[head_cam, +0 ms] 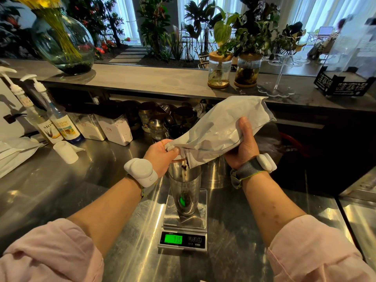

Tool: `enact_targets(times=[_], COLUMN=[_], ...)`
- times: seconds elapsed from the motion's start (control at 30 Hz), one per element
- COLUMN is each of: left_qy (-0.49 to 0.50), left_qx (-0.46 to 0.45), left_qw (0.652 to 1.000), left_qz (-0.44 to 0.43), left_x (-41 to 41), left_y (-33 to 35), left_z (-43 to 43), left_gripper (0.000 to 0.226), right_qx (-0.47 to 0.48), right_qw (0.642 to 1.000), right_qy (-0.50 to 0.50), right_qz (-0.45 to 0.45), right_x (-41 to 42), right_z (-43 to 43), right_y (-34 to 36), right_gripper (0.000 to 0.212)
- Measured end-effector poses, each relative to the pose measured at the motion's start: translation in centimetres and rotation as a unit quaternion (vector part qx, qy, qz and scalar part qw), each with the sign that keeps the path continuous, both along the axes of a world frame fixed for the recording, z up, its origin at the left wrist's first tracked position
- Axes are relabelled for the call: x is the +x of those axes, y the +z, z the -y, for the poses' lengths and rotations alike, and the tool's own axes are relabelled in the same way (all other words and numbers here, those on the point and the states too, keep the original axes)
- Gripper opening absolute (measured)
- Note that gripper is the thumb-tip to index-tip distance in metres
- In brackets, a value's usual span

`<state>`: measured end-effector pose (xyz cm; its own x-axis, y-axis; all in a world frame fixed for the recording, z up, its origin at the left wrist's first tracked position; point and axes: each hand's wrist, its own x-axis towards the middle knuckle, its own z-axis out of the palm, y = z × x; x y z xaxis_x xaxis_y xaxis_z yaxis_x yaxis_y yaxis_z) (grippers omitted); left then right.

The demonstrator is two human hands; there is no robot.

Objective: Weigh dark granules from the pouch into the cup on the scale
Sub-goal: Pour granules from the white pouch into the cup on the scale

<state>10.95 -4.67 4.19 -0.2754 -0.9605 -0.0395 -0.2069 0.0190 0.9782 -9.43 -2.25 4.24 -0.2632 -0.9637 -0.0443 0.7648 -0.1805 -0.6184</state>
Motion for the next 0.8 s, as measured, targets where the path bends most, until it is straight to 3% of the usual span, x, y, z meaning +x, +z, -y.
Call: enact_targets(times=[0.67,0.8], left_qy=[0.004,-0.009], left_qx=[-0.002,0.008], left_qw=[1.0,1.0], left_qz=[-0.004,-0.027], left_x=[0.04,-0.16], left_y=[-0.2,-0.18], left_z=[0.25,0.17], left_gripper=[0.025,0.026], right_qx=[-0.007,-0.022], right_qw=[1.0,1.0], right_qy=[-0.003,-0.001], right_qz=[-0.005,-0.003], right_x=[-0.12,-0.11], right_z=[0.11,0.16], right_y=[0.11,-0.09], right_gripper=[0.115,0.101])
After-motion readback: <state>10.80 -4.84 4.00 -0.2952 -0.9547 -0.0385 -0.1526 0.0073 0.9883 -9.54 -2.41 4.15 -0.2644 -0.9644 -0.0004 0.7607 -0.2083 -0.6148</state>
